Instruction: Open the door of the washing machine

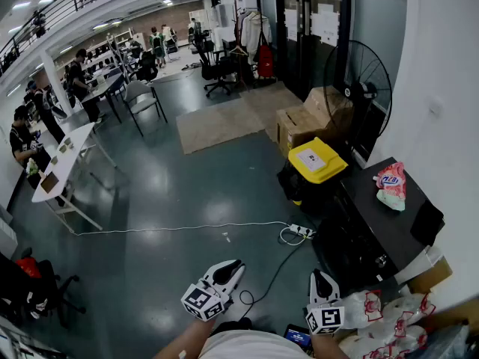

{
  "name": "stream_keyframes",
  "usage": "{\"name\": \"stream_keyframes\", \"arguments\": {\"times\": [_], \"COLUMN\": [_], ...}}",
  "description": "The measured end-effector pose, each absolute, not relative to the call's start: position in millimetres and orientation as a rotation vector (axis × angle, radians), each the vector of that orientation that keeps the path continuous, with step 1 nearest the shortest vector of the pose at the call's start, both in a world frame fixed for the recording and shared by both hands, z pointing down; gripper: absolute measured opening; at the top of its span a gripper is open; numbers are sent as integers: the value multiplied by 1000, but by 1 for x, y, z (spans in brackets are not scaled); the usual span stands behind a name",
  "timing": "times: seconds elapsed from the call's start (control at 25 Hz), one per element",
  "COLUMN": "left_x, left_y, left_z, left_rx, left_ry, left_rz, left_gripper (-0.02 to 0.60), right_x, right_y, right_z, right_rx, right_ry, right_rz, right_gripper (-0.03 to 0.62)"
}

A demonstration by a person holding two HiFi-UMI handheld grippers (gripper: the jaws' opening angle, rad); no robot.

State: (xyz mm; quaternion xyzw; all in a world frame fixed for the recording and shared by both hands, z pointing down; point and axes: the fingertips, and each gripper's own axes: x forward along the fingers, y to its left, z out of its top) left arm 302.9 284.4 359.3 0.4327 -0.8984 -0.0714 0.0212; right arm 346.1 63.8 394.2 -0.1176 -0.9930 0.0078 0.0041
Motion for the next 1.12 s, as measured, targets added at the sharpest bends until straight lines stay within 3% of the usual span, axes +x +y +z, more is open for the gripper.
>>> {"name": "stream_keyframes", "arguments": {"times": [0.48,1.12], "left_x": [280,307], "left_y": [291,281], "left_z": [345,346], "left_rx": [1416,1496], "left_ry": [-2808,-2746], "left_rz": [-235,-251], "left_gripper": [61,60], "right_x": [329,373], "right_y": [85,83], "right_z": [353,343], "right_rx": [-359,-323], "right_ry": [-3174,-3206], "right_rz": [-22,23], "right_gripper": [40,40]}}
